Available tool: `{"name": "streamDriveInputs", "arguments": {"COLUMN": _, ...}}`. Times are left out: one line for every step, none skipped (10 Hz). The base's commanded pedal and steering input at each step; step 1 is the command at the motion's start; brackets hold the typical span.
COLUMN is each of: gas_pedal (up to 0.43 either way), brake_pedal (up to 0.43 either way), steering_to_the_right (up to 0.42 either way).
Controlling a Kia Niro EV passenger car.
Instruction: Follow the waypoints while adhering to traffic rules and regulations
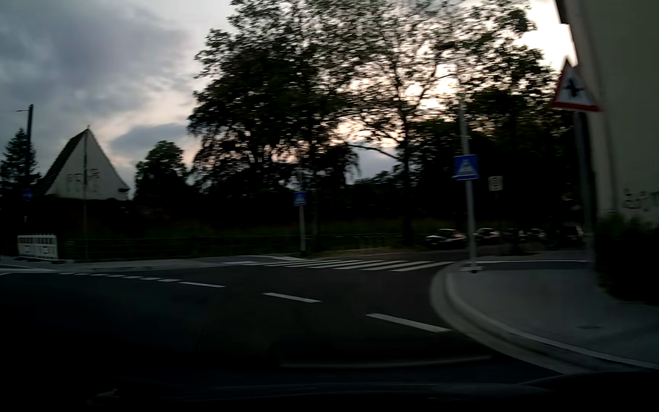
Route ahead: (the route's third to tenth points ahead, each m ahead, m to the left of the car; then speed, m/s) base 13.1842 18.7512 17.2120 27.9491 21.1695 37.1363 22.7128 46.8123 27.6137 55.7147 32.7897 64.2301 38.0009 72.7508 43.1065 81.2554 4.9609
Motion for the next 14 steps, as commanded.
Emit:
{"name": "streamDriveInputs", "arguments": {"gas_pedal": 0.059, "brake_pedal": 0.0, "steering_to_the_right": -0.421}}
{"name": "streamDriveInputs", "arguments": {"gas_pedal": 0.059, "brake_pedal": 0.0, "steering_to_the_right": -0.421}}
{"name": "streamDriveInputs", "arguments": {"gas_pedal": 0.067, "brake_pedal": 0.0, "steering_to_the_right": -0.421}}
{"name": "streamDriveInputs", "arguments": {"gas_pedal": 0.067, "brake_pedal": 0.0, "steering_to_the_right": -0.421}}
{"name": "streamDriveInputs", "arguments": {"gas_pedal": 0.067, "brake_pedal": 0.0, "steering_to_the_right": -0.421}}
{"name": "streamDriveInputs", "arguments": {"gas_pedal": 0.067, "brake_pedal": 0.0, "steering_to_the_right": -0.42}}
{"name": "streamDriveInputs", "arguments": {"gas_pedal": 0.087, "brake_pedal": 0.0, "steering_to_the_right": -0.418}}
{"name": "streamDriveInputs", "arguments": {"gas_pedal": 0.087, "brake_pedal": 0.0, "steering_to_the_right": -0.418}}
{"name": "streamDriveInputs", "arguments": {"gas_pedal": 0.087, "brake_pedal": 0.0, "steering_to_the_right": -0.417}}
{"name": "streamDriveInputs", "arguments": {"gas_pedal": 0.087, "brake_pedal": 0.0, "steering_to_the_right": -0.414}}
{"name": "streamDriveInputs", "arguments": {"gas_pedal": 0.11, "brake_pedal": 0.0, "steering_to_the_right": -0.41}}
{"name": "streamDriveInputs", "arguments": {"gas_pedal": 0.11, "brake_pedal": 0.0, "steering_to_the_right": -0.407}}
{"name": "streamDriveInputs", "arguments": {"gas_pedal": 0.11, "brake_pedal": 0.0, "steering_to_the_right": -0.406}}
{"name": "streamDriveInputs", "arguments": {"gas_pedal": 0.118, "brake_pedal": 0.0, "steering_to_the_right": -0.403}}
